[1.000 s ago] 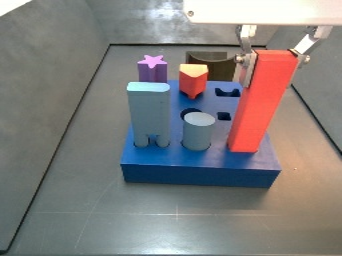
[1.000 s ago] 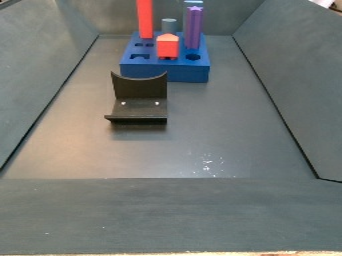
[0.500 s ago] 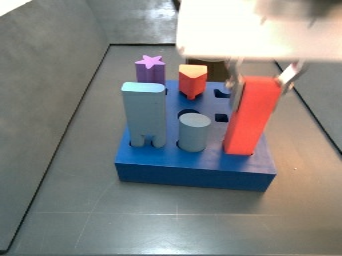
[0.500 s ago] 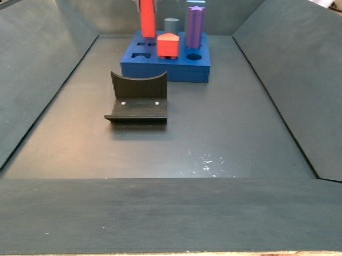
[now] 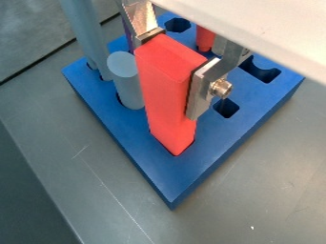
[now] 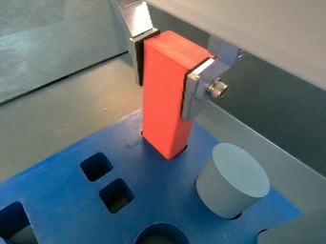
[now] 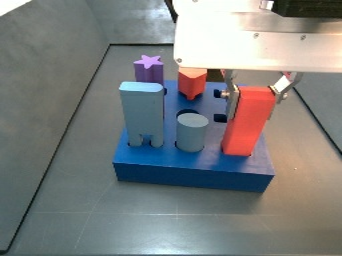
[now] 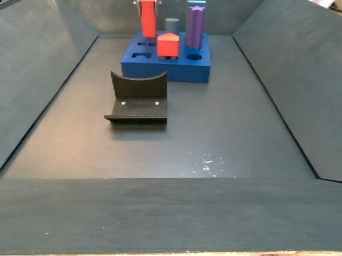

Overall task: Pick up the rectangle object. Move up. Place the rectangle object on the fixture. Regrasp the rectangle object. Move to above the board. Insert the rectangle object.
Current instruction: Insert the rectangle object.

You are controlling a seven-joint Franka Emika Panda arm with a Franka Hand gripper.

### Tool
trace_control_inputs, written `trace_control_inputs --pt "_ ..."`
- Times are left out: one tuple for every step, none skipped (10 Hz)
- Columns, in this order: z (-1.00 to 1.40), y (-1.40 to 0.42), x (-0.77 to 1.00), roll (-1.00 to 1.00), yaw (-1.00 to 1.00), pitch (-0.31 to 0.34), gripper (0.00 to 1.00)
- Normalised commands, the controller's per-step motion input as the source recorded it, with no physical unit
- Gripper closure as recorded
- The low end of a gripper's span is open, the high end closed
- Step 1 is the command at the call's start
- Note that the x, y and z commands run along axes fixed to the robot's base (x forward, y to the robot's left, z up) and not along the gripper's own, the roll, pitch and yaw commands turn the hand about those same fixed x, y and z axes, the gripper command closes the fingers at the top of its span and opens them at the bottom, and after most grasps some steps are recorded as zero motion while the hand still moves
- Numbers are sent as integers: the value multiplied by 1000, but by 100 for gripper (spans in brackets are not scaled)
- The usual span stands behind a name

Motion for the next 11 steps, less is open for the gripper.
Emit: trace_control_inputs --pt "-1000 -9 -80 30 0 -9 100" --pt "-1000 -3 -74 30 0 -9 100" --pt "-1000 -6 -77 31 0 -9 100" --pt "-1000 -6 -74 31 0 -9 100" --pt "-1000 -9 -77 27 0 -6 100" --pt "-1000 -11 -80 27 0 -4 100" --pt "-1000 -14 -80 27 0 -4 100" --pt "-1000 -14 -83 27 0 -4 100" --pt "-1000 -6 -77 34 0 -6 100" --pt "0 0 0 0 0 10 100" --pt "0 0 0 -4 0 0 100"
